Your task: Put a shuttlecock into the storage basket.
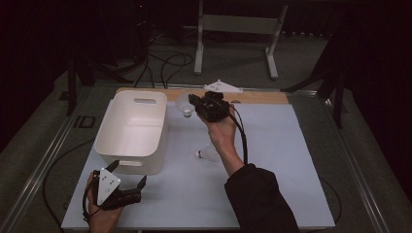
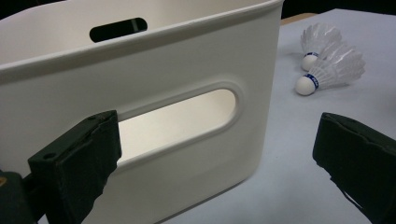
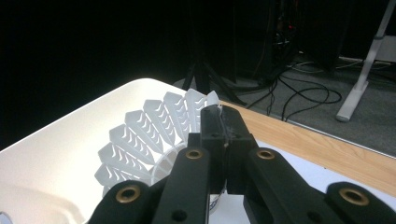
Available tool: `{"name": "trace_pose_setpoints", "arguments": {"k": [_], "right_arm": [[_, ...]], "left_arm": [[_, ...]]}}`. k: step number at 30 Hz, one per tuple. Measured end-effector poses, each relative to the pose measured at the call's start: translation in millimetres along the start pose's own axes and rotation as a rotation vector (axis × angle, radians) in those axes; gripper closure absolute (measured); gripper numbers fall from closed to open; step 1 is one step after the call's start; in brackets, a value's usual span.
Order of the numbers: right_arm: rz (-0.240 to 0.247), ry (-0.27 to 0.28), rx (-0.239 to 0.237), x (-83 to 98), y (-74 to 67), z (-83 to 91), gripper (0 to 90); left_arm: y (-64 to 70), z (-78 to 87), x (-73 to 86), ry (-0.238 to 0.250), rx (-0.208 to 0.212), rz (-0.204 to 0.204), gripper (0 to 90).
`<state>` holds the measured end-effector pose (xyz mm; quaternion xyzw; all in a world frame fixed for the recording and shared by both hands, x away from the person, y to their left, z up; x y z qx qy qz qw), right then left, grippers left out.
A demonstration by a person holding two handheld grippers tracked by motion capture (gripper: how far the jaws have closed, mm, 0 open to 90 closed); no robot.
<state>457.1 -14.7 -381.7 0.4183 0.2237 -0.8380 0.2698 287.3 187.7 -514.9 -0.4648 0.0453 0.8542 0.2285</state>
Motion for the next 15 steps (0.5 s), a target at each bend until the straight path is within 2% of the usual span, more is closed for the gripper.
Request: {"name": "trace_pose_setpoints", "arguments": {"k": [15], "right_arm": [[0.015,-0.002,-0.014,-4.3,-12.4,-5.6,89.9]], "left_arm": [[0.5,-0.2,-0.7,0.001,0.000,-0.002,1.6]]}}
Point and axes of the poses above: each handheld gripper's, and its own axes: z roughly backward along the jaws, x roughly out of its underside, y roughly to its right, the point moved 9 cm from there along -z, roughly forward along the jaws, and after that the axes turned 14 degrees about -y, right-handed, at the moved point
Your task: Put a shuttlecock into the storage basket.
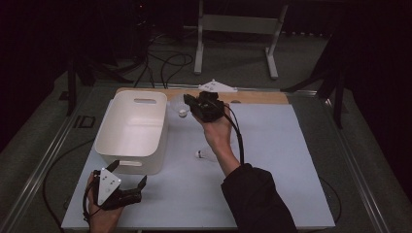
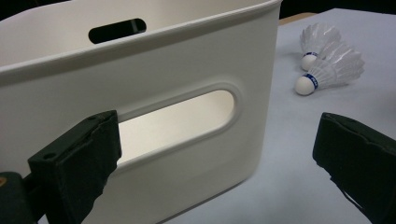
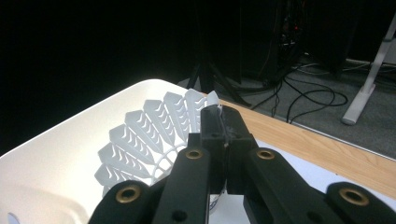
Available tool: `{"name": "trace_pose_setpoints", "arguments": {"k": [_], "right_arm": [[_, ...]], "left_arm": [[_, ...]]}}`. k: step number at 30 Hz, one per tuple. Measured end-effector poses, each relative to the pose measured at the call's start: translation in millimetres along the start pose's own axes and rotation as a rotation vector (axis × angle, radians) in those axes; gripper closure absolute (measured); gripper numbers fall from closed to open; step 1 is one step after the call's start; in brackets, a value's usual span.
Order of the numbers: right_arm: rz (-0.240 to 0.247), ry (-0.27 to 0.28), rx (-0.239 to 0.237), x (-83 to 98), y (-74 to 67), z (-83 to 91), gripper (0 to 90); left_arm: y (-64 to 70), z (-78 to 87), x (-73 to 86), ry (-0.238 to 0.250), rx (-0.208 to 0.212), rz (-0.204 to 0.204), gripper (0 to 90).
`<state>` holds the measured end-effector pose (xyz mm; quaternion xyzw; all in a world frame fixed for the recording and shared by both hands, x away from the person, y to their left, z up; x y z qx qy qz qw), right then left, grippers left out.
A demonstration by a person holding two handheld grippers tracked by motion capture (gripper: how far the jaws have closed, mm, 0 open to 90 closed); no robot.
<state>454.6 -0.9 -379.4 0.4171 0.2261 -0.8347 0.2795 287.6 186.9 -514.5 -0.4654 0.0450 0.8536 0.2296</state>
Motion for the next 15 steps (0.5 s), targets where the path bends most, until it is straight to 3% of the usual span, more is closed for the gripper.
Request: {"name": "trace_pose_setpoints", "arguments": {"k": [10,15], "right_arm": [[0.022,-0.002,0.008,-4.0,-4.8,-4.7,89.9],[0.002,0.002,-0.012,-4.8,-6.8,-6.5,89.9]], "left_arm": [[0.1,-0.6,0.1,-0.002,0.000,-0.002,1.6],[0.4,-0.8,-0.2,-0.001,0.002,-0.003,1.6]]}}
Point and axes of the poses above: each handheld gripper's, and its own axes: z roughly backward along the jaws, x roughly out of its underside, y roughly to its right, the point moved 9 cm from there along -z, roughly forward along the jaws, and after that the axes turned 14 degrees about -y, right-handed, at the moved point
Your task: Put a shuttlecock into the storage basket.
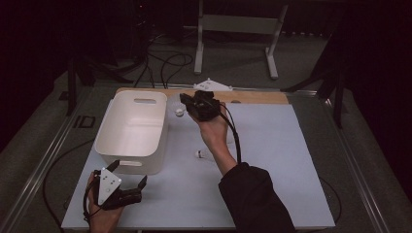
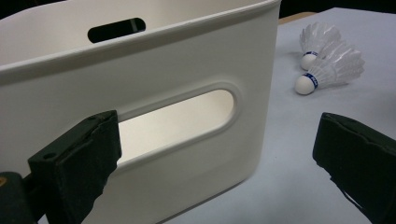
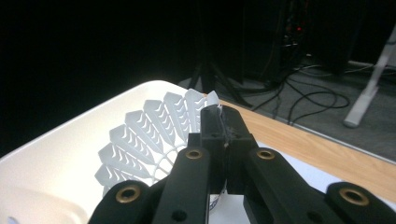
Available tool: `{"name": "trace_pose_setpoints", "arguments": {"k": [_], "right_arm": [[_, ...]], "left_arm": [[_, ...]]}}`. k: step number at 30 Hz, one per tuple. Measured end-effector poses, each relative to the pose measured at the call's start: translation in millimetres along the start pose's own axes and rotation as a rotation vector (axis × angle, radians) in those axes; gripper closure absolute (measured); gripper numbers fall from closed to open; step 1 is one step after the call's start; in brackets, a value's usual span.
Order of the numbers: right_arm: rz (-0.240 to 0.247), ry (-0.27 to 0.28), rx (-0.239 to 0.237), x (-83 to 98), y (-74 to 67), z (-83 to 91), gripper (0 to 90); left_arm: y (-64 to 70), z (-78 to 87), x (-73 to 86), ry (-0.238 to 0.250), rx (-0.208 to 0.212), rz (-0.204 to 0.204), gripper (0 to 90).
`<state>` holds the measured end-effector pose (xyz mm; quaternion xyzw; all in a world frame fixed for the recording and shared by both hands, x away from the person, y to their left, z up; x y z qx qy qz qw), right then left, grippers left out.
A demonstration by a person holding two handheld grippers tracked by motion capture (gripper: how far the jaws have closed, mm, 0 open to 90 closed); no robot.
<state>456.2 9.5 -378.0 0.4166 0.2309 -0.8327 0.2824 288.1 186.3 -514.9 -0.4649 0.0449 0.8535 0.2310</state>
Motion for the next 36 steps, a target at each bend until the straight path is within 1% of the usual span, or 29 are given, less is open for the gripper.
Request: {"name": "trace_pose_setpoints", "arguments": {"k": [4,11,15,18,23,30,36], "right_arm": [[-0.008,-0.002,-0.003,0.4,-0.3,-2.2,89.9],[-0.003,-0.002,0.000,0.3,-1.4,-4.8,89.9],[0.002,-0.003,-0.006,-0.7,-5.1,-6.8,89.9],[-0.005,0.000,-0.020,-2.1,-8.7,-8.8,89.9],[0.008,0.003,-0.022,-4.0,-13.4,-11.5,89.9],[0.004,0.006,-0.029,-6.2,-17.0,-15.5,89.9],[0.017,0.006,-0.033,-9.1,-22.9,-18.9,89.9]], "left_arm": [[-0.2,0.2,-0.1,0.001,0.001,0.001,1.6],[-0.3,0.4,-0.5,0.003,0.003,0.002,1.6],[-0.3,0.2,-0.4,0.003,0.004,0.002,1.6],[-0.4,0.5,-0.6,0.005,0.003,0.003,1.6],[-0.3,0.1,-0.6,0.004,0.004,0.002,1.6],[-0.7,0.6,-0.6,0.007,0.004,0.004,1.6],[-1.4,1.1,-0.4,0.008,0.003,0.004,1.6]]}}
Point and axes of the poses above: each handheld gripper's, and its own axes: z roughly backward along the jaws, x roughly out of its underside, y roughly to its right, the point moved 9 cm from there along -z, roughly forward along the jaws, and after that the axes turned 14 degrees about -y, right-handed, at the moved point
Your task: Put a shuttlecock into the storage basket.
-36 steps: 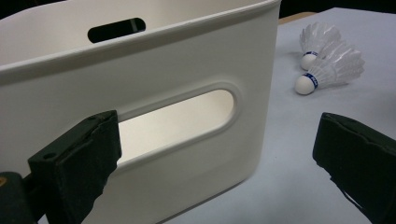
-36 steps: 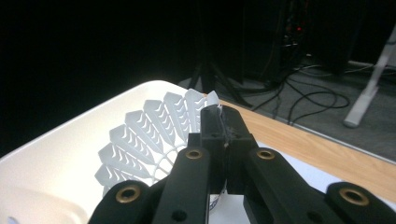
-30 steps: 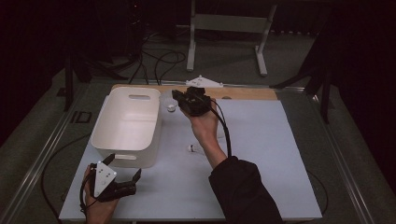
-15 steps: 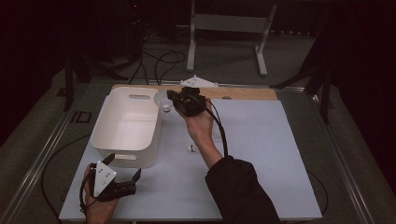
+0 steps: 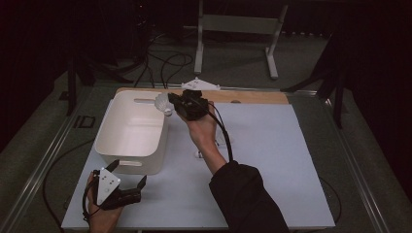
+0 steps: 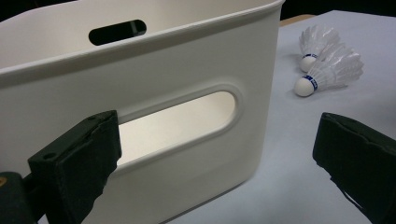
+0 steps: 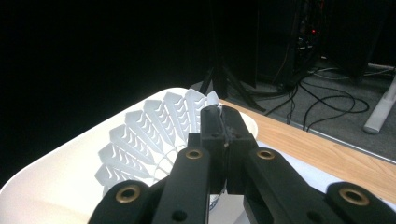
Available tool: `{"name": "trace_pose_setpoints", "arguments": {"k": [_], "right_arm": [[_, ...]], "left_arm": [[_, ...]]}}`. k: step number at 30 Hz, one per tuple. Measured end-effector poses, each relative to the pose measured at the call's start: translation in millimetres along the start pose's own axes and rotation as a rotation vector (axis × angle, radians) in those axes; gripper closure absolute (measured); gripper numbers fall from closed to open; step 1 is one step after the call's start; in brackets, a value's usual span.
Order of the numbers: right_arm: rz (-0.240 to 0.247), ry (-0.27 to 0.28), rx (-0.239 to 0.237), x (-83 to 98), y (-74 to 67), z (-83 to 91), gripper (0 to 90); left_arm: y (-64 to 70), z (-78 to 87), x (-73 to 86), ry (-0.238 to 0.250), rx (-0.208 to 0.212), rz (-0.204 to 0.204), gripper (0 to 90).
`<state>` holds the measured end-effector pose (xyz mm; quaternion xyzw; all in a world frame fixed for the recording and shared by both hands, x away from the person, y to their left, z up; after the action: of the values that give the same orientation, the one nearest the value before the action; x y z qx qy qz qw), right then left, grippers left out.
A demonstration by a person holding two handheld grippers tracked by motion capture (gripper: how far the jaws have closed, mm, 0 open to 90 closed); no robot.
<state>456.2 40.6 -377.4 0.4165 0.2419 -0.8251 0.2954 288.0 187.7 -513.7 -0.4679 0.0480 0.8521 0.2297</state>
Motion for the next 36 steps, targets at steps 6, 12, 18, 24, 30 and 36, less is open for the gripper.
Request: {"name": "trace_pose_setpoints", "arguments": {"k": [6,12,18,24,30,36], "right_arm": [[0.018,-0.002,-0.007,-2.4,-7.8,-3.7,89.9],[0.027,-0.004,-0.014,-4.6,-14.3,-7.2,89.9],[0.056,-0.021,-0.034,-3.9,-26.5,-14.9,89.9],[0.071,-0.041,-0.094,-3.4,-38.3,-22.3,58.8],[0.097,-0.076,-0.060,0.7,-35.4,-23.4,29.1],[0.087,-0.097,-0.051,3.3,-26.4,-20.9,19.8]], "left_arm": [[-0.7,0.8,-0.1,0.005,-0.001,0.005,1.6],[-0.5,0.7,0.0,0.003,0.000,0.004,1.6],[-0.9,1.7,-0.4,0.007,0.001,0.003,1.6],[-0.7,2.4,-0.3,0.007,0.000,0.001,1.6],[0.0,1.7,-0.4,0.008,0.004,0.001,1.6],[-1.2,0.9,0.2,0.004,0.004,0.006,1.6]]}}
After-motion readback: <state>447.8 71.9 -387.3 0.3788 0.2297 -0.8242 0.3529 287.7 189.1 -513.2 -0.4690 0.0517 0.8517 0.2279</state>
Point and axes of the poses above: each handheld gripper's, and its own axes: z roughly backward along the jaws, x roughly out of its underside, y roughly to its right, the point moved 9 cm from there along -z, roughly forward along the jaws, and after that the axes turned 14 degrees about -y, right-handed, at the moved point
